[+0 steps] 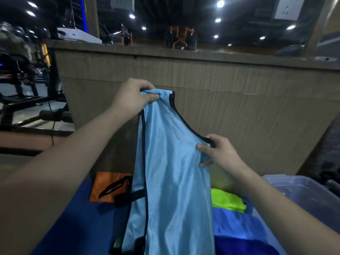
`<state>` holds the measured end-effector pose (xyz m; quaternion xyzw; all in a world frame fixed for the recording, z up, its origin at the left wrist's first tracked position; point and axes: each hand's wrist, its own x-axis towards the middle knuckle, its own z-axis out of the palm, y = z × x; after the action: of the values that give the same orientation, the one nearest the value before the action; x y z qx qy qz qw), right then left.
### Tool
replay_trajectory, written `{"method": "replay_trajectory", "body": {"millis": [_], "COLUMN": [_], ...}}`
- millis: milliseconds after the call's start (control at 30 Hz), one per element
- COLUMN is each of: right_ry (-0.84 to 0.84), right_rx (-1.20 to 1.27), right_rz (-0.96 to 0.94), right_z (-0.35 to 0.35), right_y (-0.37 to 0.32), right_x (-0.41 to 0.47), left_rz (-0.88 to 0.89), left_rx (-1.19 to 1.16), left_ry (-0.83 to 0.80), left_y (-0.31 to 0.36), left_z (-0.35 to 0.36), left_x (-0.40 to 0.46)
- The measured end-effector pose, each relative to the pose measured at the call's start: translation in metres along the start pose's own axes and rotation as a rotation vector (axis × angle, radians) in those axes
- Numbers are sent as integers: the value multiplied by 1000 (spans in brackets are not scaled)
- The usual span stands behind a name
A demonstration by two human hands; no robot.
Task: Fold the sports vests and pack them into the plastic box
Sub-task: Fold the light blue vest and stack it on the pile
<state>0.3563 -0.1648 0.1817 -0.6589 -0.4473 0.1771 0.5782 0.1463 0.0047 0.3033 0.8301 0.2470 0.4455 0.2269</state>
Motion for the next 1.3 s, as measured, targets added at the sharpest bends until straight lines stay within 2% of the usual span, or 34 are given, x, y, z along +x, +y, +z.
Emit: {"method": "replay_trajectory", "body": {"millis": [167,367,533,733,967,1167,1300], "right_ry": [30,72,46,27,6,-80,-157], "right_rx": [5,-20,-53,-68,-237,-424,-500], "right_rz": [-14,-73,-56,-14,5,-21,-7], "right_z": [-2,-1,-6,-12,-4,-1,-3], "right_y": [22,45,52,65,91,119,149], "right_x": [37,52,35,-5,-62,-110,-139], "left_rz": [25,72,109,108,133,192,220], "left_rx": [-7,-28,-10,-11,11,65,190], "left_ry": [2,84,-3,-80,-196,-306,-377], "left_y": [-21,-33,-34,-19,-14,-23,-37], "left_z": [24,42,42,37,42,54,64], "left_x": [26,28,5,-55,-155,-242,-301]}}
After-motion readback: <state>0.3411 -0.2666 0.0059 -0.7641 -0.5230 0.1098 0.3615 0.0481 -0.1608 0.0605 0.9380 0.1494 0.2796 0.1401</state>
